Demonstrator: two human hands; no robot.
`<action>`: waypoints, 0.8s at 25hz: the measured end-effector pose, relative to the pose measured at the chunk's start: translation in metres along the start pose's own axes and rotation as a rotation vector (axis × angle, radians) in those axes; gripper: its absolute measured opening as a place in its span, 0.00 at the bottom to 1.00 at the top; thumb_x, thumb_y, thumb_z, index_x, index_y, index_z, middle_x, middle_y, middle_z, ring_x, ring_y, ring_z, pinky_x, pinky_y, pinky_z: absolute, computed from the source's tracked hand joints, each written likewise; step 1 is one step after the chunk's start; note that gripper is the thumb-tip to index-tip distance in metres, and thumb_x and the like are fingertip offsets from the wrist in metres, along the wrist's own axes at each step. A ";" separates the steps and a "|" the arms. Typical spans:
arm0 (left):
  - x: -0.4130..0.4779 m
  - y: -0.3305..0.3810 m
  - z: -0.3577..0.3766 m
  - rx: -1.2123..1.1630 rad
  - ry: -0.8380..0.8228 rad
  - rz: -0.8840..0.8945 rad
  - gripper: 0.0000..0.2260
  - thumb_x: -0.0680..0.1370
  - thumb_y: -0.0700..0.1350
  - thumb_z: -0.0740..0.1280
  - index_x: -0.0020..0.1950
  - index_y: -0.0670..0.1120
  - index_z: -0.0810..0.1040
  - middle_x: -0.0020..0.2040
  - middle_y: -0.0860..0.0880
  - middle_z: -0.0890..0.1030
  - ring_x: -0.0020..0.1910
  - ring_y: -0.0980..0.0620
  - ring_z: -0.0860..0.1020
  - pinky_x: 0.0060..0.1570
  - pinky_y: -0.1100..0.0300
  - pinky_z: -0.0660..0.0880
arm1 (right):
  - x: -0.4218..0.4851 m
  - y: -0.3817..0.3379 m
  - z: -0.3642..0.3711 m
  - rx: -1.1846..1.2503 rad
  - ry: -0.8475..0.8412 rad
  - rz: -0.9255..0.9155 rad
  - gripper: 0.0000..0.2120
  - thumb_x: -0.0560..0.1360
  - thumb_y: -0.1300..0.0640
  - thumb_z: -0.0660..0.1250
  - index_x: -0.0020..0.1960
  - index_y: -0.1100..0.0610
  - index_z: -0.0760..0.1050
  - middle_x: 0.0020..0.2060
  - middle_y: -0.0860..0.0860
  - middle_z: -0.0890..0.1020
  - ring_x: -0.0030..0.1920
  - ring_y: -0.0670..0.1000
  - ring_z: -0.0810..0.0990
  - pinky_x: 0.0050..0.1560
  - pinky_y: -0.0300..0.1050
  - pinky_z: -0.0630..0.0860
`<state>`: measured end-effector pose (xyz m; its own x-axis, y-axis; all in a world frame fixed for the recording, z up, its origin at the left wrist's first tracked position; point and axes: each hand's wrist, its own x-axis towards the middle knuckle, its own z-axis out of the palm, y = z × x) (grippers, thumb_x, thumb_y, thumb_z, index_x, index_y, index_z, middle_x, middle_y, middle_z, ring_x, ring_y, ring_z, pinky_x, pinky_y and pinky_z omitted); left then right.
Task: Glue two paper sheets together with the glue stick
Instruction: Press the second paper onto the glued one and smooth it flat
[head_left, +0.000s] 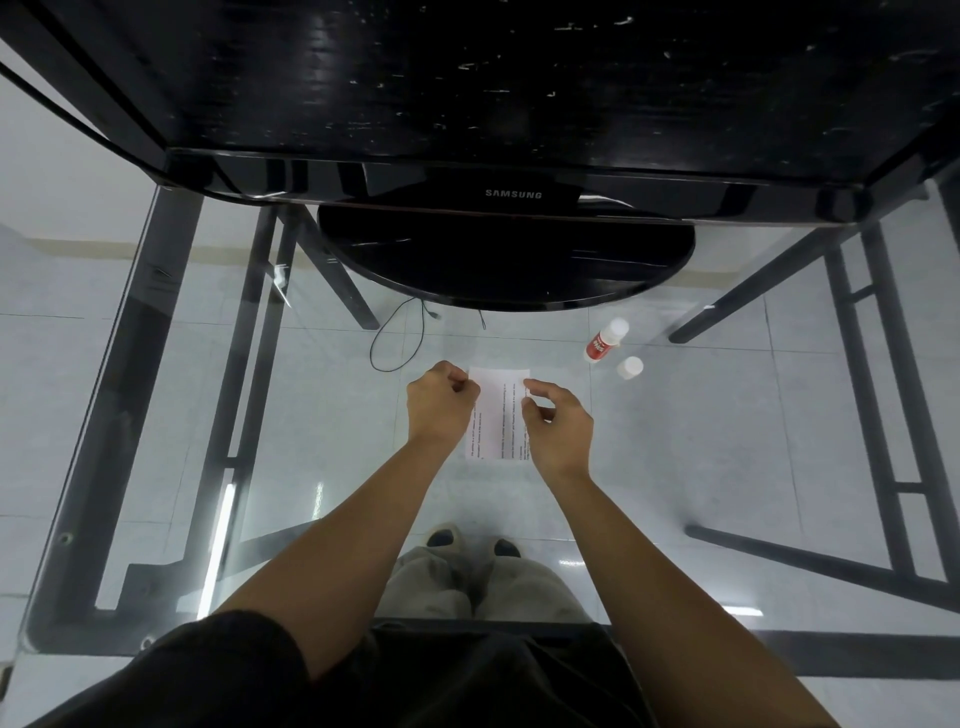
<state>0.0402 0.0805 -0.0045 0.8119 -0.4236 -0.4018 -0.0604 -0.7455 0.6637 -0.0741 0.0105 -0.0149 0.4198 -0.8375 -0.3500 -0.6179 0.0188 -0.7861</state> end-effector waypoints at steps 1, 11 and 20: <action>0.000 0.000 0.000 -0.001 -0.002 0.002 0.05 0.76 0.40 0.63 0.49 0.41 0.77 0.45 0.46 0.82 0.34 0.55 0.74 0.22 0.75 0.66 | 0.000 0.000 0.000 0.001 0.005 0.007 0.10 0.76 0.57 0.65 0.57 0.53 0.76 0.61 0.50 0.78 0.52 0.54 0.80 0.43 0.29 0.70; -0.002 0.001 -0.002 -0.033 -0.008 -0.011 0.02 0.76 0.40 0.63 0.45 0.43 0.75 0.42 0.45 0.82 0.34 0.52 0.76 0.23 0.76 0.68 | 0.000 0.000 0.004 -0.003 0.038 0.012 0.09 0.77 0.58 0.64 0.56 0.54 0.77 0.60 0.51 0.79 0.52 0.54 0.80 0.43 0.26 0.68; -0.002 0.003 0.001 0.002 0.017 -0.028 0.04 0.75 0.39 0.65 0.48 0.40 0.77 0.41 0.44 0.81 0.33 0.53 0.75 0.26 0.71 0.67 | -0.001 -0.002 0.005 -0.026 0.054 0.010 0.10 0.76 0.57 0.64 0.56 0.55 0.77 0.60 0.52 0.79 0.52 0.55 0.80 0.48 0.34 0.71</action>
<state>0.0378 0.0786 -0.0025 0.8233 -0.3936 -0.4091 -0.0391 -0.7582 0.6509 -0.0695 0.0137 -0.0154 0.3770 -0.8656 -0.3295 -0.6396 0.0140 -0.7686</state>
